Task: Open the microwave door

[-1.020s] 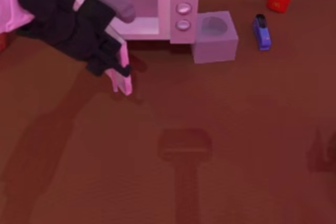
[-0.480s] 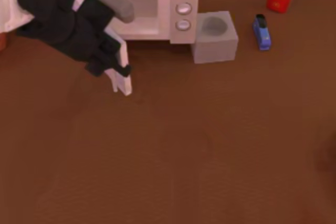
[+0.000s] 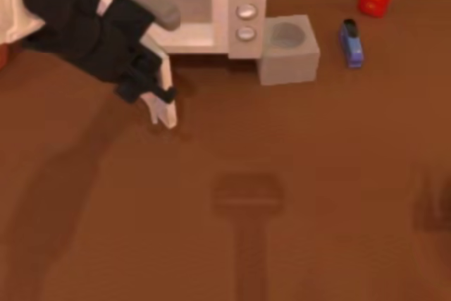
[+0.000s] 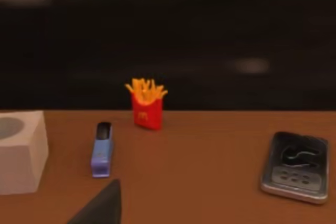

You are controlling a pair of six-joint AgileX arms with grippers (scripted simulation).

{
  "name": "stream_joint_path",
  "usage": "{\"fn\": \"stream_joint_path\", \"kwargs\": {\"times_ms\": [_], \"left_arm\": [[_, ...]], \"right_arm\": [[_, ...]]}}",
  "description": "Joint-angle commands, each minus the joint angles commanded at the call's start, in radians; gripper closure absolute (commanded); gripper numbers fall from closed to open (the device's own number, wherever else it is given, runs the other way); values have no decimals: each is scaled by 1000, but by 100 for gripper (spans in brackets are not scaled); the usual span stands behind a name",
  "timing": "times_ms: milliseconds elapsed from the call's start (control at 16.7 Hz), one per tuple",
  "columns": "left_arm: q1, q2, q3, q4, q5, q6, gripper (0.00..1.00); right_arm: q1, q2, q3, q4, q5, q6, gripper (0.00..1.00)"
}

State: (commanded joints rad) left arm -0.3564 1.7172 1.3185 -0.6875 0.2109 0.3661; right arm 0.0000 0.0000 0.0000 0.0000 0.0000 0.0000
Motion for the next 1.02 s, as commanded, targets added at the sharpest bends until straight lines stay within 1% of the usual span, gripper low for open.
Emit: {"fn": "stream_joint_path", "kwargs": {"times_ms": [180,540,660,1020], "left_arm": [[11,-6,2,-5,14,29,100],[70,-16,-23,-52,76,171,100],[82,-29,-21,-52,91,197,100],[83,-30,-21,-52,92,198,100]], "right_arm": [[0,0,0,0,0,0,0],[0,0,0,0,0,0,0],[0,0,0,0,0,0,0],[0,0,0,0,0,0,0]]}}
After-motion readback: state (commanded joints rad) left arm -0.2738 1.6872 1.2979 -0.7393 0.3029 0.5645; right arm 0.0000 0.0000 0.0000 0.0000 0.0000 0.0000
